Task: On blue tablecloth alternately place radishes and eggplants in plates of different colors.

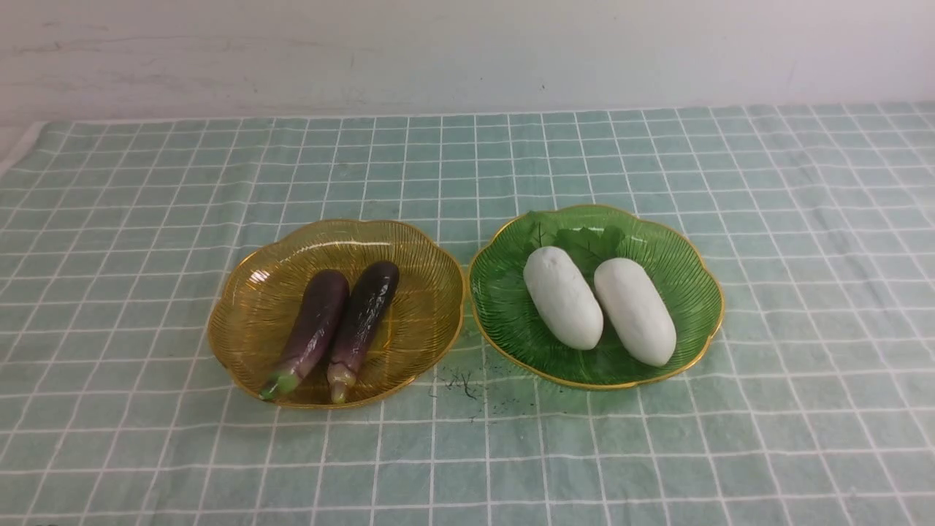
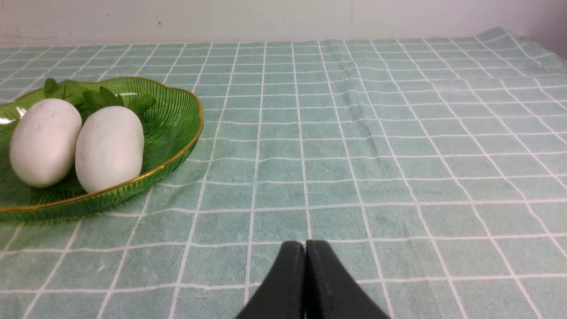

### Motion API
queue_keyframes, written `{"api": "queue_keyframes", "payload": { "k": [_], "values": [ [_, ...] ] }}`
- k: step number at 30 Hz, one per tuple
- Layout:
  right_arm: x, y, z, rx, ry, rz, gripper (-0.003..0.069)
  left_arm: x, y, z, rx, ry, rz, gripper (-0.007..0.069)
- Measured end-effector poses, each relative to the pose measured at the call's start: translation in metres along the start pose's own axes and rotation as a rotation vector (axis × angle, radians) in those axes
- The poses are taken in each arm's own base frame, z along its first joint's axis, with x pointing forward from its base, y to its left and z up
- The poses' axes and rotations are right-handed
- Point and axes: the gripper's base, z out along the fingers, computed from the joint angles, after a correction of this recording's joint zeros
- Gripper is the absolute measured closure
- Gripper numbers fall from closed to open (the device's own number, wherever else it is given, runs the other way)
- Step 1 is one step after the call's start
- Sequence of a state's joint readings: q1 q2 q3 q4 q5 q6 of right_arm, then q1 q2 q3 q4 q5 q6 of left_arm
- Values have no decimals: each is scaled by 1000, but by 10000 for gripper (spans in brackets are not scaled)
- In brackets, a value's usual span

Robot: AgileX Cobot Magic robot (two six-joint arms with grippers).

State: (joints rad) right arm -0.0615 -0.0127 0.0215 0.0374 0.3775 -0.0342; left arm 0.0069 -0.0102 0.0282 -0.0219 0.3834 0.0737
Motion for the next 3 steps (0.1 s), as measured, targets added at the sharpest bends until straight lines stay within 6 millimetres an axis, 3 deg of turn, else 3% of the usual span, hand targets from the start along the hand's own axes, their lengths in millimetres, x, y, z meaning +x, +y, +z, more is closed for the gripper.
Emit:
{"api": "queue_keyframes", "payload": {
  "k": [3],
  "values": [
    [0, 0, 0, 0, 0, 0, 674, 0, 0, 0, 0, 0, 0, 632]
  ]
}}
